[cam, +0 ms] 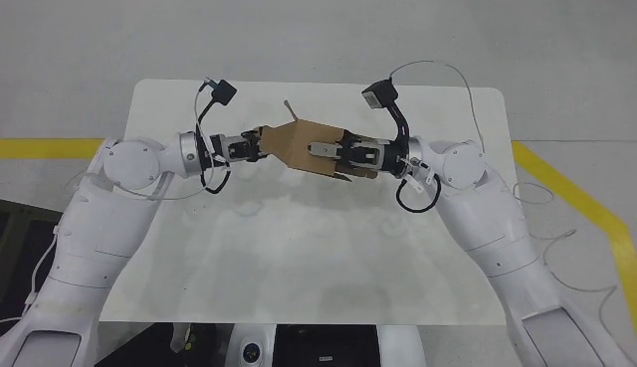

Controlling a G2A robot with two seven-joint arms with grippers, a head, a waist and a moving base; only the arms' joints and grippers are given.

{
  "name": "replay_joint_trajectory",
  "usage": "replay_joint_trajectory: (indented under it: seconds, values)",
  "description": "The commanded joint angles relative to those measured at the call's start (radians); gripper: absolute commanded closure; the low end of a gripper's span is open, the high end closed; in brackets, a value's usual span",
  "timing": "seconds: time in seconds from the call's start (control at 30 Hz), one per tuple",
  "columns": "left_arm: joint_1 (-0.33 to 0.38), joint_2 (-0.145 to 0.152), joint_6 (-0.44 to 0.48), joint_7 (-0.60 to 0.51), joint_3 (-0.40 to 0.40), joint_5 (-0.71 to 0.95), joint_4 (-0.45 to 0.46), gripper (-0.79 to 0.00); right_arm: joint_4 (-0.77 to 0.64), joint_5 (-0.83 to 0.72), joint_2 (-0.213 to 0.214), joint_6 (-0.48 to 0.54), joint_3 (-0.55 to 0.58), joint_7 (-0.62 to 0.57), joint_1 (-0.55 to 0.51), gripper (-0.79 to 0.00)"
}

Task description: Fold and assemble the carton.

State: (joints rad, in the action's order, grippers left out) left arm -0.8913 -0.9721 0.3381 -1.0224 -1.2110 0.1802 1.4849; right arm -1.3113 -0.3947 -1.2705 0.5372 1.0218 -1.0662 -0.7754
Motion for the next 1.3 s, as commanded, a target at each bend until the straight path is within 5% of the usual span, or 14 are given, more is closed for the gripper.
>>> replay_joint_trajectory:
  seconds: [0.0, 0.43, 1.27]
  values:
    - [0.010, 0.000, -0.005, 0.011, -0.008, 0.008, -0.022, -0.785, 0.001, -0.008, 0.002, -0.012, 0.001, -0.018, -0.002, 0.000]
    - [0.071, -0.011, -0.022, 0.040, 0.019, 0.002, -0.115, -0.785, 0.030, -0.073, -0.010, -0.068, -0.069, -0.146, 0.030, 0.000]
    - [0.069, -0.014, 0.007, -0.023, 0.044, 0.017, -0.103, -0.785, 0.049, -0.038, -0.018, -0.003, -0.054, -0.035, 0.039, 0.000]
